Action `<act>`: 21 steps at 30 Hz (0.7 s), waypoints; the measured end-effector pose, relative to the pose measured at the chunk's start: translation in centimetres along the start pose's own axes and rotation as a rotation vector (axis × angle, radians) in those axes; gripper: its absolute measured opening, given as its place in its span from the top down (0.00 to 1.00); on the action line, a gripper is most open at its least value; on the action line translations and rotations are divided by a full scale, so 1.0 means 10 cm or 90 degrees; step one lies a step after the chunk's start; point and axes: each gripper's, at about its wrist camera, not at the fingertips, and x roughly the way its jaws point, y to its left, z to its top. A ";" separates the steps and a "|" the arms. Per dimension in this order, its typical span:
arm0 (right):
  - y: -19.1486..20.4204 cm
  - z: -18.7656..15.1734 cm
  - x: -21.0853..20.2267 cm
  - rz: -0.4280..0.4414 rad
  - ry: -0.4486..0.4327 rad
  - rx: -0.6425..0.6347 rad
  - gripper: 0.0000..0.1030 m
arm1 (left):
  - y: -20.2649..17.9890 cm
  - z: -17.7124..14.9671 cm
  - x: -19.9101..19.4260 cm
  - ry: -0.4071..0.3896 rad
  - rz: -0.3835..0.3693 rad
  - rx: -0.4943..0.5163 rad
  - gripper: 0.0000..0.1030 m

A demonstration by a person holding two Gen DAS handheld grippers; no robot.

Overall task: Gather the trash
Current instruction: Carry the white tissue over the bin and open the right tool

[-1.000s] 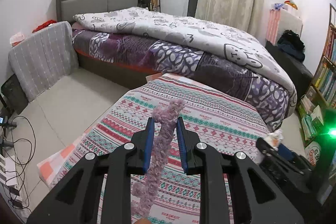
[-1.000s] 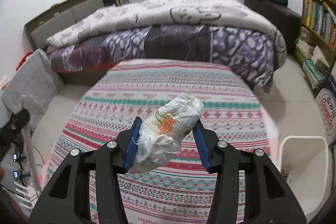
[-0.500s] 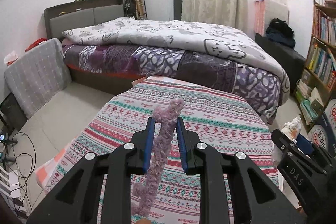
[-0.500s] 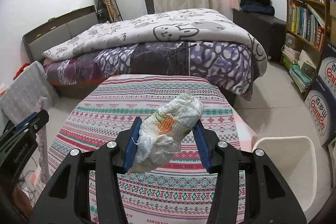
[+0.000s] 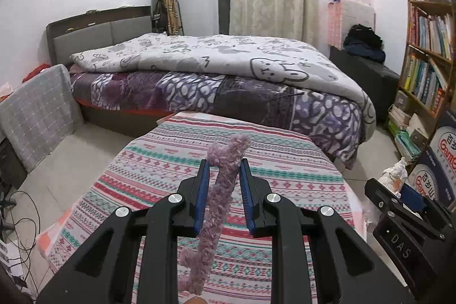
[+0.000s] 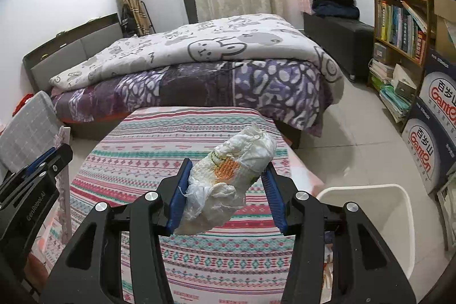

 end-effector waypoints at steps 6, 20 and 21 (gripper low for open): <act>-0.24 0.01 -0.06 -0.017 0.000 0.017 0.55 | -0.24 -0.02 0.00 -0.003 -0.020 0.017 0.79; -0.82 0.01 -0.18 -0.063 0.005 0.059 0.55 | -0.82 -0.10 -0.04 -0.006 -0.073 0.066 0.79; -0.86 0.01 -0.19 -0.067 0.005 0.062 0.55 | -0.87 -0.12 -0.05 -0.006 -0.077 0.071 0.79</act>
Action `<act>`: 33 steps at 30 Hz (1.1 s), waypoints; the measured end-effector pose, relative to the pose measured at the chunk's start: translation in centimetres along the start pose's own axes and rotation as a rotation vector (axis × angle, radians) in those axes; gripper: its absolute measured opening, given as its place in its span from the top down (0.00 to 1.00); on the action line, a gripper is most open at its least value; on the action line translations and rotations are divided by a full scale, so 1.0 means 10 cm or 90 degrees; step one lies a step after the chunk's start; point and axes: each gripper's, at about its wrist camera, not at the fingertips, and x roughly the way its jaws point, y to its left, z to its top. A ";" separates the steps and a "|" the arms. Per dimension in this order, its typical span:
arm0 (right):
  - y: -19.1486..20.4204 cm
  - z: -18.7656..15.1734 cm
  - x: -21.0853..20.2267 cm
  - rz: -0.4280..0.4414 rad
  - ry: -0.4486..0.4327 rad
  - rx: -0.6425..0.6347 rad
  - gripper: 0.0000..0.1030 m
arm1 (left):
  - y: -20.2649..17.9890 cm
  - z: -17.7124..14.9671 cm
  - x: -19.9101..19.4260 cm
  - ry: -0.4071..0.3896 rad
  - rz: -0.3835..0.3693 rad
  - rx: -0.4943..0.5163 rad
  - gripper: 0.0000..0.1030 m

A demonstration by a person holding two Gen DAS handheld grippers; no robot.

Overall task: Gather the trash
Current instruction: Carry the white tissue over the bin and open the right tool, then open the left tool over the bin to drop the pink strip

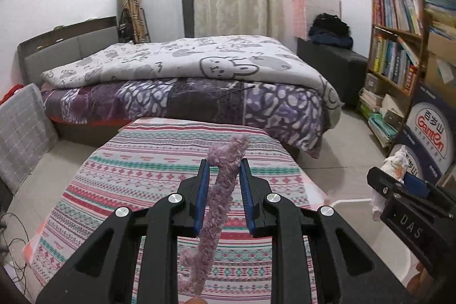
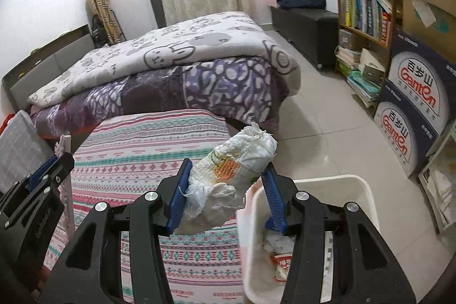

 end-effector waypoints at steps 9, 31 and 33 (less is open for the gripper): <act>-0.47 0.00 0.00 -0.060 0.015 0.043 0.52 | -0.41 -0.08 0.01 0.007 -0.048 0.041 0.79; -1.60 -0.08 -0.28 -0.191 -0.016 0.156 0.13 | -1.39 -0.37 0.15 0.082 -0.205 0.107 0.78; -1.68 -0.08 -0.31 -0.197 -0.020 0.167 0.09 | -1.49 -0.40 0.19 0.103 -0.235 0.108 0.77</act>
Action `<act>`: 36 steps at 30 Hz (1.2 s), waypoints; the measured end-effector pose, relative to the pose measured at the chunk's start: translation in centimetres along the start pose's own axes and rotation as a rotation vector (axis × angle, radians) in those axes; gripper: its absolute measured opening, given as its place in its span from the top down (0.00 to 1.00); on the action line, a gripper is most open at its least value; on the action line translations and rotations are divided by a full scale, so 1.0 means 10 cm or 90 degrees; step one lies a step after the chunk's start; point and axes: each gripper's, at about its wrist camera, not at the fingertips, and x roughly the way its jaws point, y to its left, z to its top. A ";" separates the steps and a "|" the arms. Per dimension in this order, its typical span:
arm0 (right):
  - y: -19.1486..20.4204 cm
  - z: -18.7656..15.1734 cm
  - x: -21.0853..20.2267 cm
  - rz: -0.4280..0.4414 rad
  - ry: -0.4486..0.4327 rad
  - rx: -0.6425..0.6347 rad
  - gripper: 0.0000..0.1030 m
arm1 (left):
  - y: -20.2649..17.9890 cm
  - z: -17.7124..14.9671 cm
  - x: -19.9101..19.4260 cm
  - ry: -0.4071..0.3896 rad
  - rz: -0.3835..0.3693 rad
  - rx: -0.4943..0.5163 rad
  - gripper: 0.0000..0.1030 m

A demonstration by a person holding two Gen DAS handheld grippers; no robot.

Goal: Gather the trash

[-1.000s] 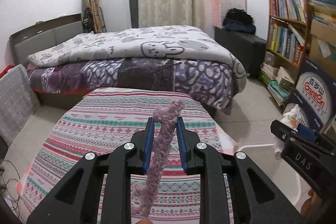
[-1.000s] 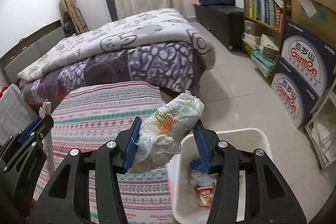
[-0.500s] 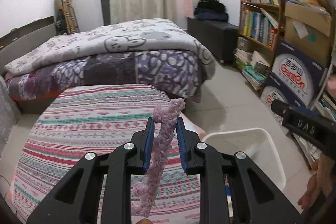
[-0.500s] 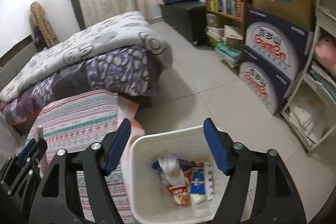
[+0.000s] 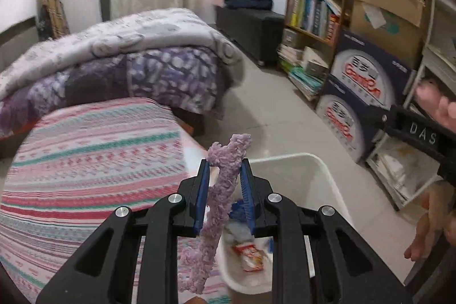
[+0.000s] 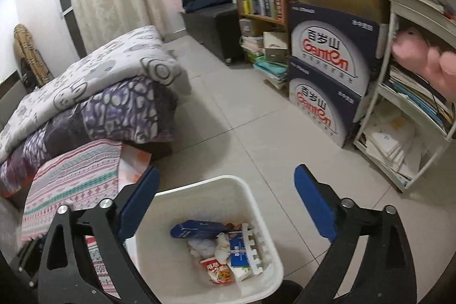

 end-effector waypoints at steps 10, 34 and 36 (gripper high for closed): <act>-0.35 0.08 0.02 -0.006 0.003 0.085 0.07 | -0.21 -0.07 0.18 0.051 -0.149 -0.008 0.54; 0.28 -0.66 -1.29 -0.024 -0.163 -0.116 0.07 | 0.30 -0.36 -1.33 -0.150 0.152 -0.014 0.07; 0.32 -0.80 -1.31 -0.024 -0.157 -0.125 0.07 | 0.34 -0.47 -1.41 -0.150 0.171 -0.025 0.06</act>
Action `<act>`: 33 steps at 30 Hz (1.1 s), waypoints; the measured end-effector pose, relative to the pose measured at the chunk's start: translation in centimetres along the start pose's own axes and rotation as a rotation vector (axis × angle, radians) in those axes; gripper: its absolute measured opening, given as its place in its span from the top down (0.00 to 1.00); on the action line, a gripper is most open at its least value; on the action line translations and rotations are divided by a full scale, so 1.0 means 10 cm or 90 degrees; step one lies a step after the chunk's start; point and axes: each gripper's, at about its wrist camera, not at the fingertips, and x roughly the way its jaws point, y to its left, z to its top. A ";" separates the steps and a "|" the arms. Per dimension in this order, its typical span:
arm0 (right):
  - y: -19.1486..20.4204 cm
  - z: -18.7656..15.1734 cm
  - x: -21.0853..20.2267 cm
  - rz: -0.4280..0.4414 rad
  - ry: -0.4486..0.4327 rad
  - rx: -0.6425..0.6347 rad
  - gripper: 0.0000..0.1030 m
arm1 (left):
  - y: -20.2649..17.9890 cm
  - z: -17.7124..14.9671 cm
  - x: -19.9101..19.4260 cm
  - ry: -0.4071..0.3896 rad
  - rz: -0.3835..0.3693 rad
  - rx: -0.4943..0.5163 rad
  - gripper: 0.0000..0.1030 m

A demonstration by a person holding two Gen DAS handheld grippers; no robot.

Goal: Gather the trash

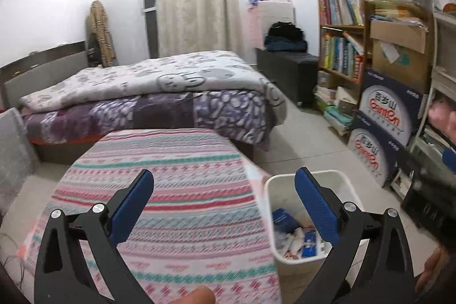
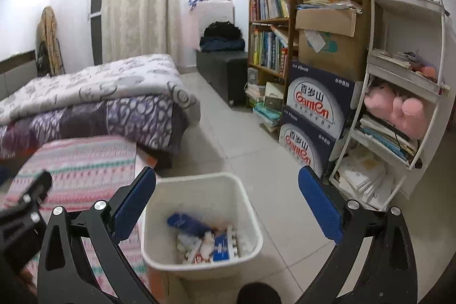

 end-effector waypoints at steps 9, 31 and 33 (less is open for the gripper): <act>0.01 -0.26 -0.03 0.040 0.031 0.020 0.07 | 0.14 -0.23 -0.31 -0.014 0.041 -0.016 0.07; 0.04 -0.35 -0.09 0.038 -0.007 0.003 0.07 | 0.16 -0.30 -0.14 0.025 0.018 -0.028 0.07; 0.04 -0.35 -0.09 0.037 -0.008 0.003 0.07 | 0.16 -0.30 -0.13 0.024 0.019 -0.028 0.07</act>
